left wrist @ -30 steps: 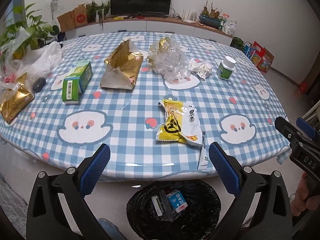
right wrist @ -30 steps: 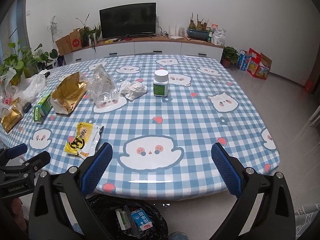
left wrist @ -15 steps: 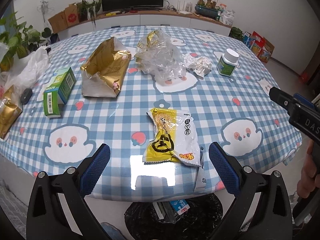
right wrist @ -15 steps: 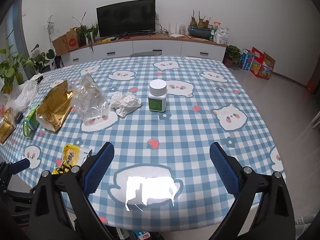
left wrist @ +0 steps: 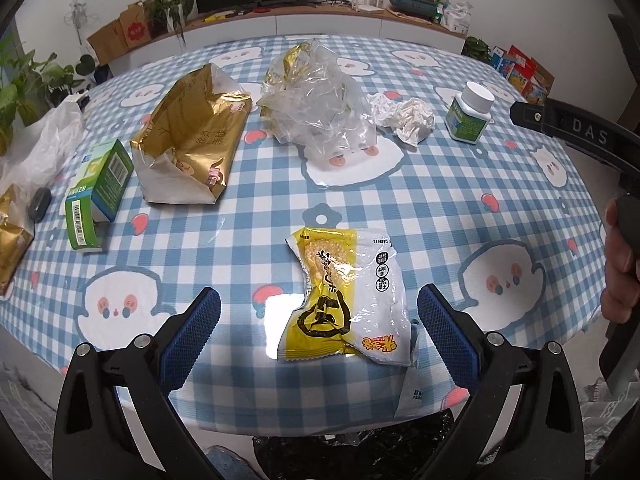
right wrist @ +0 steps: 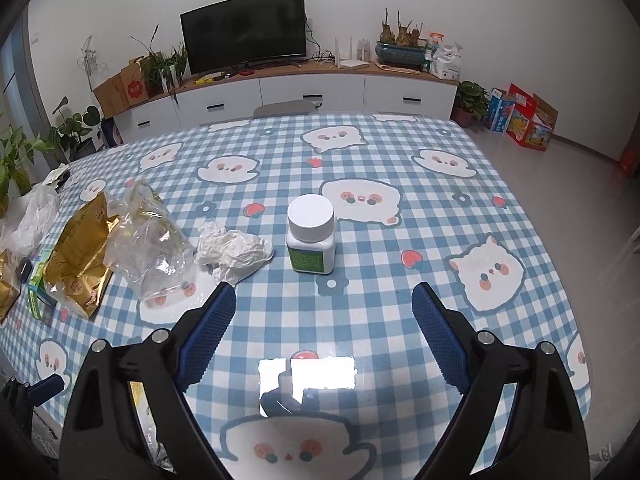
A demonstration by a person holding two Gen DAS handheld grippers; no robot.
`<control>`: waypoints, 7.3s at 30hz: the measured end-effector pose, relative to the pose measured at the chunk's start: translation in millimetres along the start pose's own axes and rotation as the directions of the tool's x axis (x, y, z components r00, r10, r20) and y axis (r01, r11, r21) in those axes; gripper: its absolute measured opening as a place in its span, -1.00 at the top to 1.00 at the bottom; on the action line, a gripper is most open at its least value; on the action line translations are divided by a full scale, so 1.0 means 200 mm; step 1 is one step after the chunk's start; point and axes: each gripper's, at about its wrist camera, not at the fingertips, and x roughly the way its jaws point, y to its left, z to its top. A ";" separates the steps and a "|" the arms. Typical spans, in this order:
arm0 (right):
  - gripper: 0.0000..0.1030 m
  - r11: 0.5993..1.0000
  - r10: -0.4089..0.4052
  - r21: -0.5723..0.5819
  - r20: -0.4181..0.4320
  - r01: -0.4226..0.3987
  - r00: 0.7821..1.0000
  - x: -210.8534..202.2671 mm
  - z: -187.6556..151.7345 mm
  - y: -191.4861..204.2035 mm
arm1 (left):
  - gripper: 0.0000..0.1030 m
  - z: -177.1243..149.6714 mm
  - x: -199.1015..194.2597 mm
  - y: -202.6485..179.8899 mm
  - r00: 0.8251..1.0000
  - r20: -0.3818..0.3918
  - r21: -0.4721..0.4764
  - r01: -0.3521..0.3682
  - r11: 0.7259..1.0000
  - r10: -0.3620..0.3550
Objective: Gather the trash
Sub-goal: 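Grasp the yellow snack packet with the left tool while the right tool grasps the white pill bottle, then lift and carry the yellow packet and pill bottle over the black trash bin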
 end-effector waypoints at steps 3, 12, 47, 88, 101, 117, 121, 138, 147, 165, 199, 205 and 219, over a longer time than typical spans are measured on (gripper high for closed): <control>-0.62 1.000 -0.020 0.000 -0.010 0.020 1.000 0.07 0.04 -0.01 | -0.88 0.02 0.03 -0.01 1.000 -0.015 0.010 -0.007 1.000 0.008; -0.45 0.999 -0.034 -0.020 -0.063 0.033 0.997 0.25 0.11 0.04 | -0.78 0.07 0.17 -0.02 0.997 -0.073 0.005 -0.024 1.000 0.024; 0.22 0.997 -0.076 0.014 -0.116 0.078 0.990 0.48 0.18 0.11 | 0.48 -0.03 0.15 -0.05 0.990 -0.133 -0.018 -0.052 0.999 0.049; 0.23 0.998 -0.057 -0.020 -0.075 0.055 0.996 0.07 0.02 0.16 | 0.83 0.04 0.03 -0.01 0.995 -0.088 -0.039 0.036 0.999 -0.039; 0.23 0.999 -0.034 -0.030 -0.046 0.032 0.998 -0.10 -0.04 0.18 | 0.83 0.02 -0.07 0.05 0.998 -0.048 -0.051 0.038 0.998 -0.040; 0.23 0.999 0.013 -0.029 -0.006 -0.013 1.000 -0.36 -0.20 0.23 | 0.83 -0.09 -0.23 0.09 0.999 0.010 -0.054 0.037 0.998 -0.036; 0.23 0.999 0.019 -0.030 0.002 -0.019 1.000 -0.41 -0.25 0.24 | 0.83 -0.12 -0.26 0.10 0.999 0.029 -0.061 0.042 0.997 -0.040; 0.23 0.999 0.044 -0.020 -0.008 -0.044 0.999 -0.55 -0.47 0.26 | 0.83 -0.26 -0.41 0.11 0.992 0.118 -0.063 0.050 0.997 -0.042; 0.23 0.998 0.055 -0.016 -0.013 -0.056 0.998 -0.62 -0.58 0.26 | 0.83 -0.34 -0.44 0.11 0.991 0.128 -0.062 0.051 0.997 -0.043; 0.23 0.998 0.047 -0.039 -0.035 -0.048 0.998 -0.70 -0.82 0.25 | 0.83 -0.62 -0.47 0.13 0.993 0.110 -0.070 0.041 0.997 -0.033; 0.23 0.982 0.046 -0.170 -0.179 -0.077 0.983 -0.49 -1.46 0.46 | 0.83 -1.10 -0.22 0.24 0.999 0.040 -0.068 0.013 0.998 -0.010; 0.23 0.980 0.052 -0.174 -0.224 -0.093 0.973 -0.37 -1.53 0.48 | 0.83 -1.12 -0.12 0.26 0.999 0.020 -0.075 0.026 0.997 -0.025; 0.22 0.978 0.050 -0.183 -0.272 -0.103 0.961 -0.19 -1.58 0.56 | 0.83 -1.13 0.06 0.26 0.998 -0.043 -0.102 0.033 0.994 -0.037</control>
